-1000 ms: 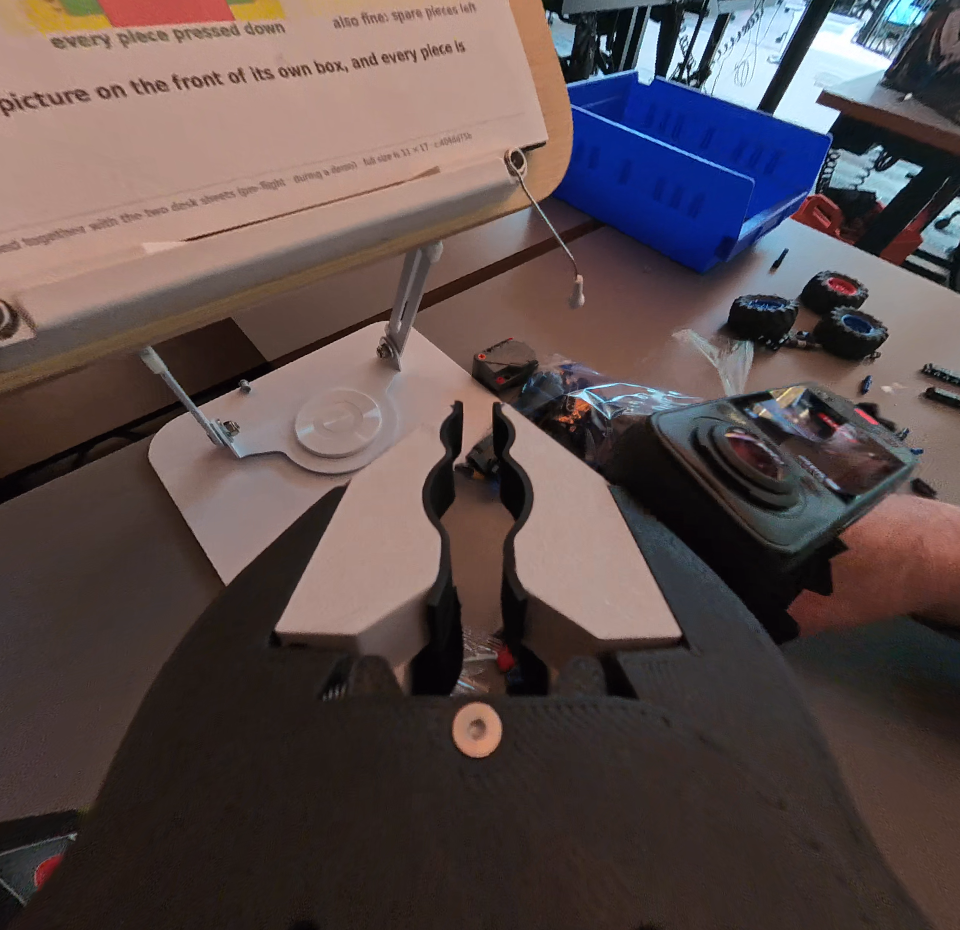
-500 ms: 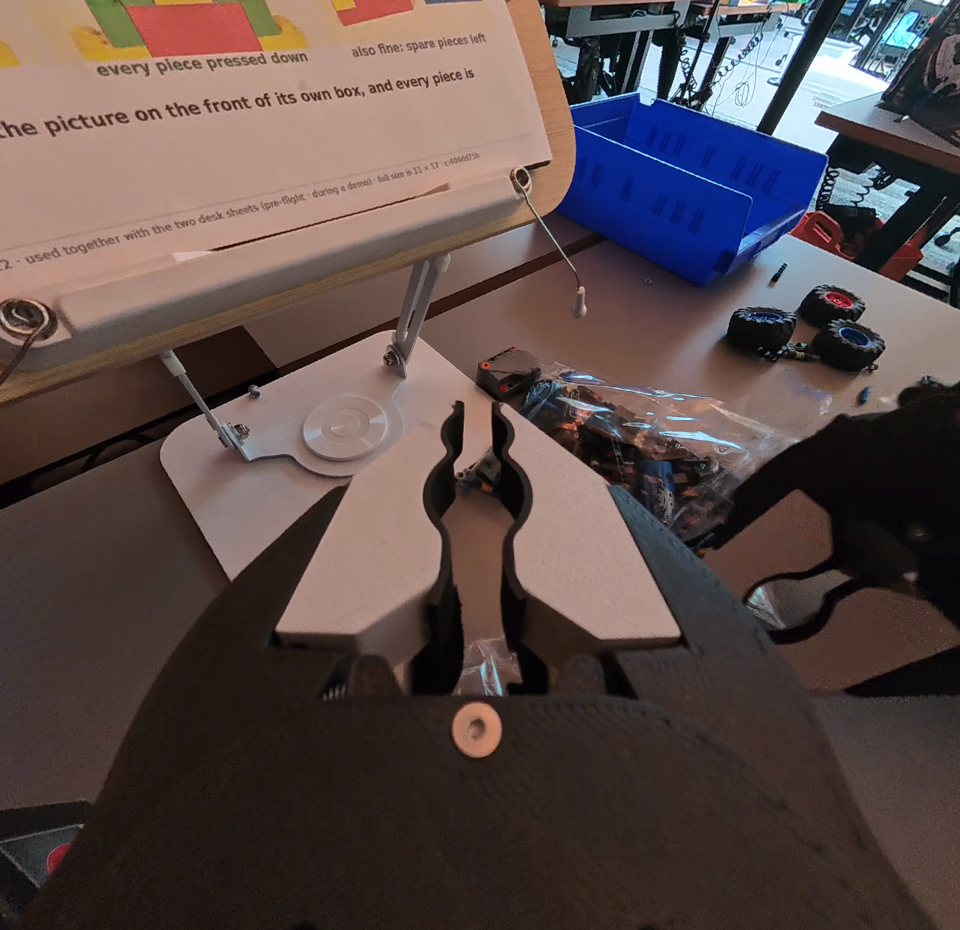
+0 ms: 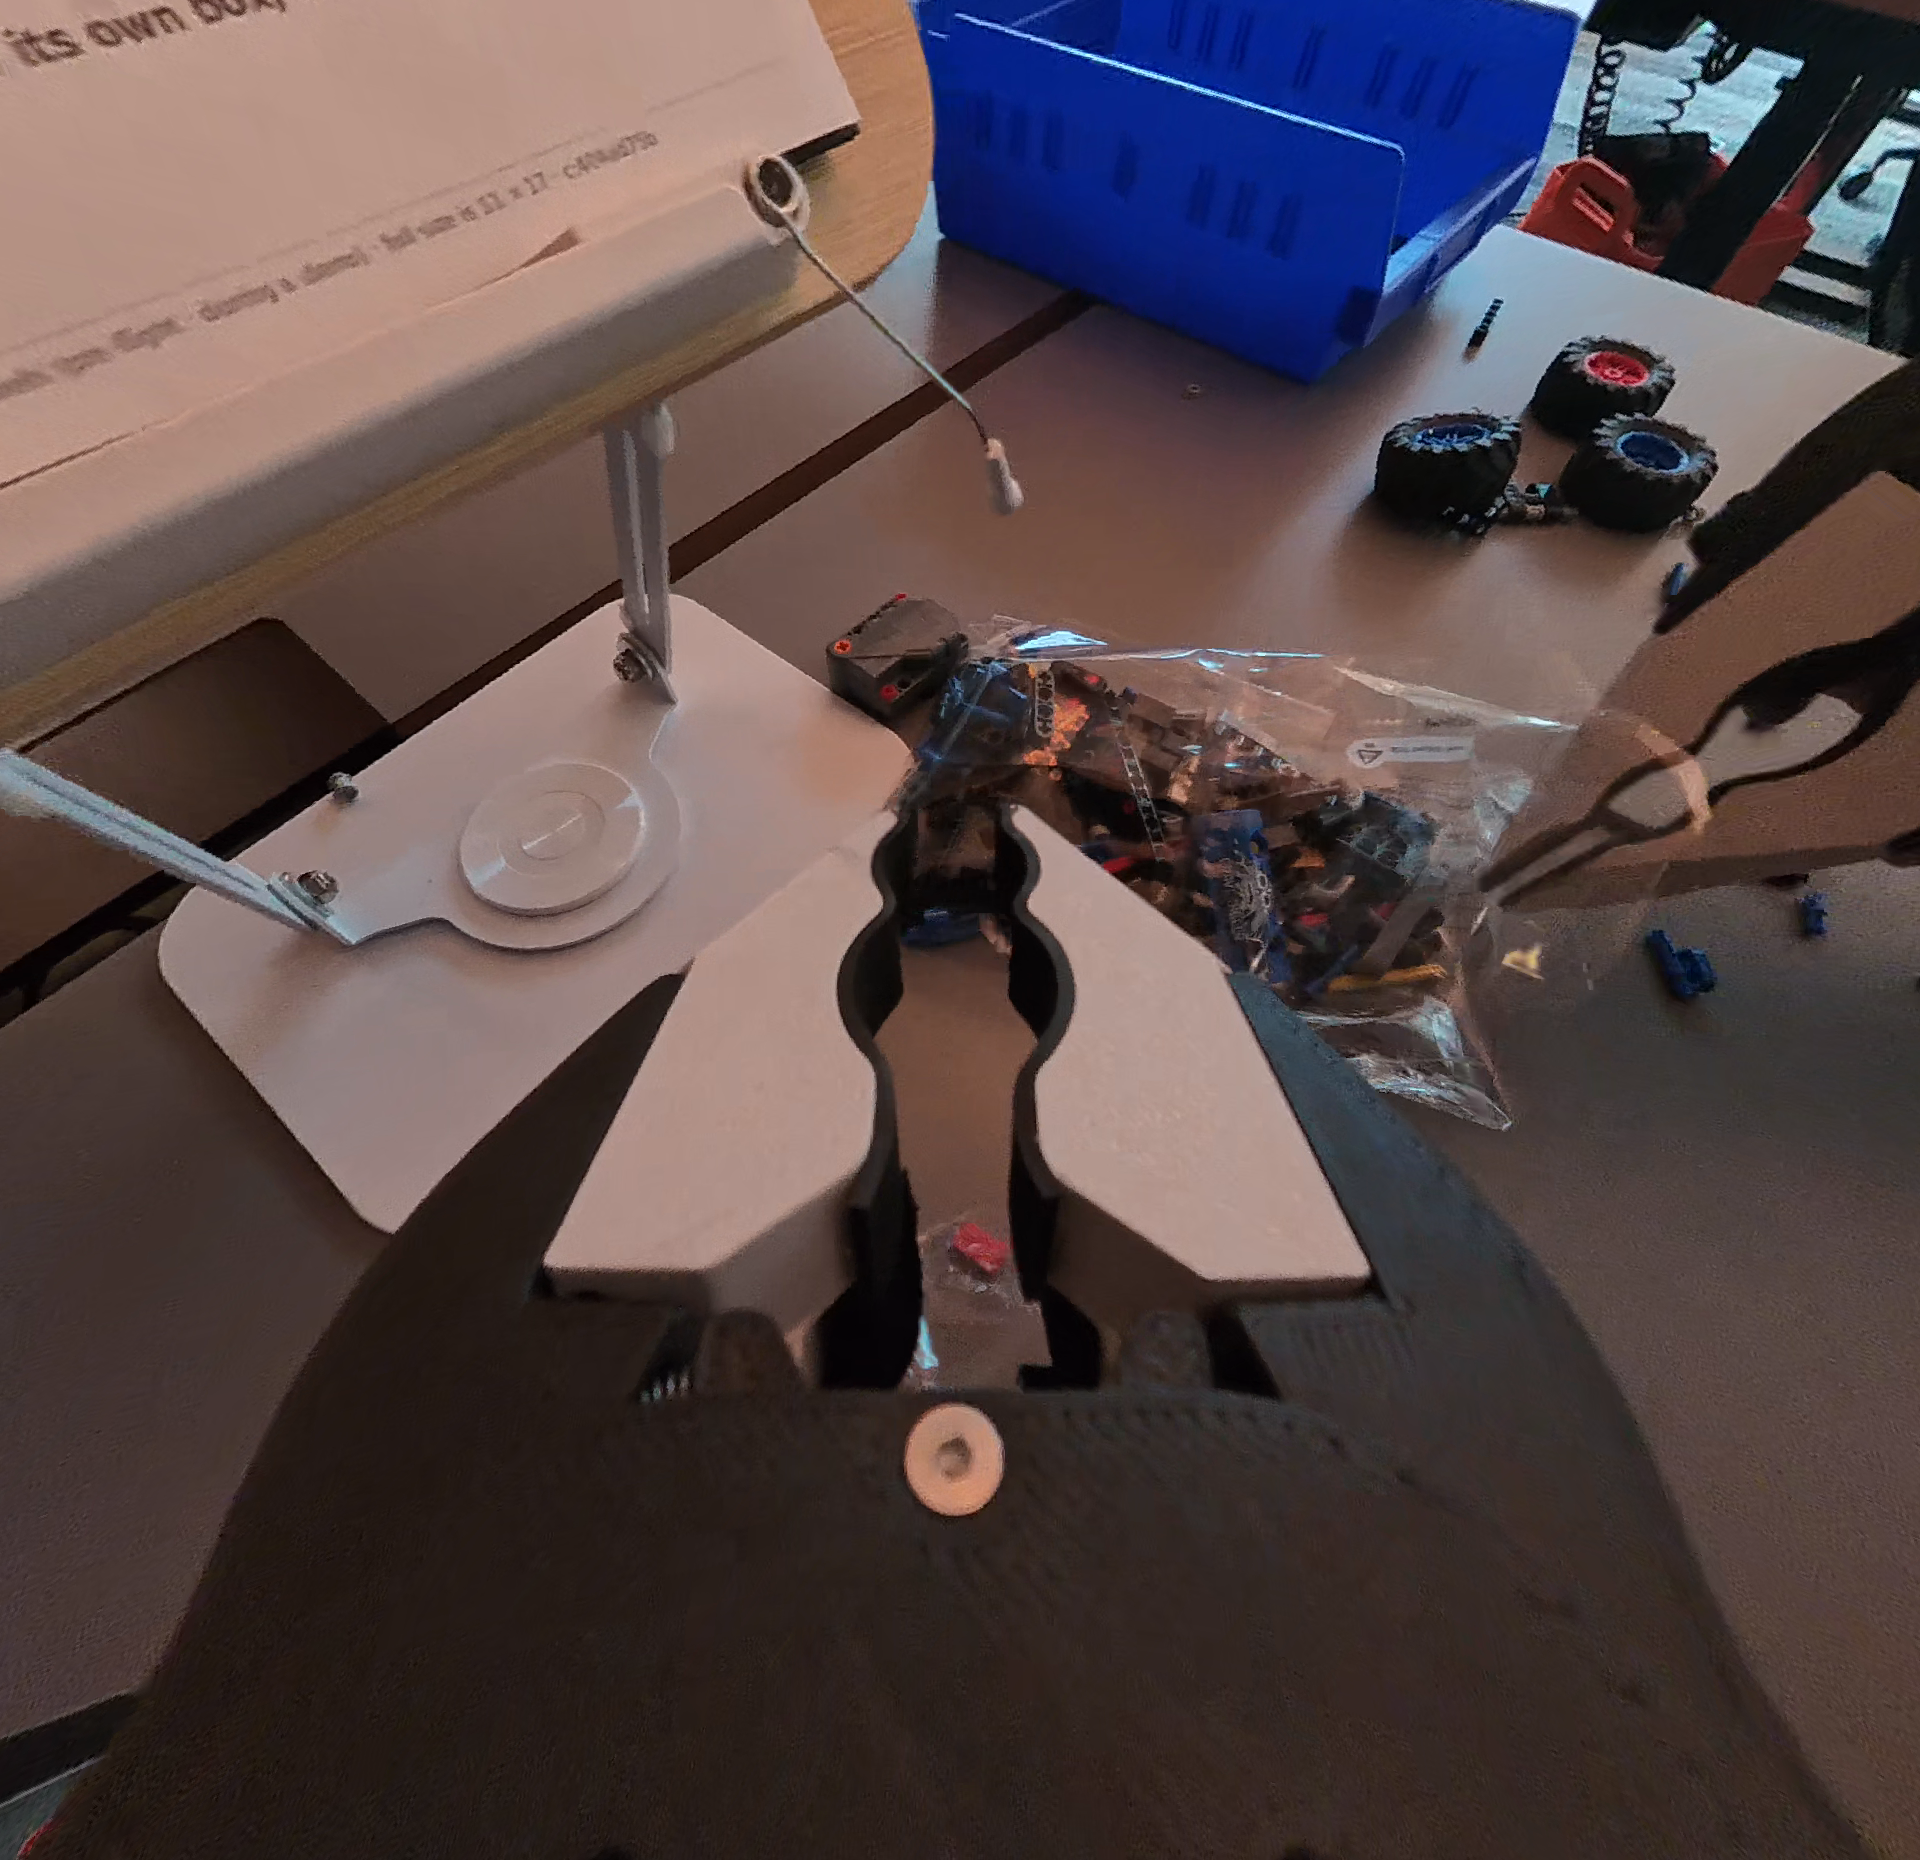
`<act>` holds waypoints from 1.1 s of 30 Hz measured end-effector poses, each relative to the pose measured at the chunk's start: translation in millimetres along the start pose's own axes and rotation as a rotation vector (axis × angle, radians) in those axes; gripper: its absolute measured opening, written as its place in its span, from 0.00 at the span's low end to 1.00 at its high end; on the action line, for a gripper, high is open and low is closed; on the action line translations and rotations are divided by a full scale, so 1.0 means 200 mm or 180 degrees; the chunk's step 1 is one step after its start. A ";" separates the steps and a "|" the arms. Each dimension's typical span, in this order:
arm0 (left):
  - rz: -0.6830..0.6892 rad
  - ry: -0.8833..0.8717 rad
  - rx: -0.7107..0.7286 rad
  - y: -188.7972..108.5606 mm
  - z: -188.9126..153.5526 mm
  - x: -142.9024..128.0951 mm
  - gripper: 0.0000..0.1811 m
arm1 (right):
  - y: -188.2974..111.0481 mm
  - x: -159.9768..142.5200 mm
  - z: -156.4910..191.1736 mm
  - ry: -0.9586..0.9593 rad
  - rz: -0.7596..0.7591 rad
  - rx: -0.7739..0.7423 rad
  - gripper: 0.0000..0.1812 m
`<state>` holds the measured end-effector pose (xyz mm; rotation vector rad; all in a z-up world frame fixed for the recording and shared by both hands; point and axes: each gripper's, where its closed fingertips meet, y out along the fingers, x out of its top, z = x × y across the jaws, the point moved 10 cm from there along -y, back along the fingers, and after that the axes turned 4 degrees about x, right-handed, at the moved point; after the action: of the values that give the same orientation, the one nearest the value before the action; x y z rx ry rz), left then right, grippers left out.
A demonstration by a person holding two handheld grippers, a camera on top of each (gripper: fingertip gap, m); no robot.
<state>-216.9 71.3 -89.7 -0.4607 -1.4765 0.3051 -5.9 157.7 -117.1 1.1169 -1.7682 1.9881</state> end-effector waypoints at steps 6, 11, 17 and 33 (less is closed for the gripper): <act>0.0517 0.0364 -0.0306 0.01 -0.15 -0.04 0.09 | 0.07 0.00 0.11 -0.0381 -0.0063 0.0413 0.08; 0.1320 0.0771 -0.0730 -0.01 -0.37 -0.22 0.12 | 0.06 -0.03 0.05 -0.0193 -0.0405 0.0280 0.13; 0.1451 0.0840 -0.0564 0.07 -0.56 -0.43 0.18 | -0.10 -0.11 -0.05 -0.0099 -0.0907 0.0041 0.11; 0.0370 0.0621 -0.0304 -0.05 -0.65 -0.24 0.02 | -0.15 -0.18 -0.16 0.0201 -0.1261 -0.0157 0.10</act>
<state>-93.3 25.9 -130.9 -0.6371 -1.2802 0.2742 26.6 204.4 -118.9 1.2582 -1.4223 1.7132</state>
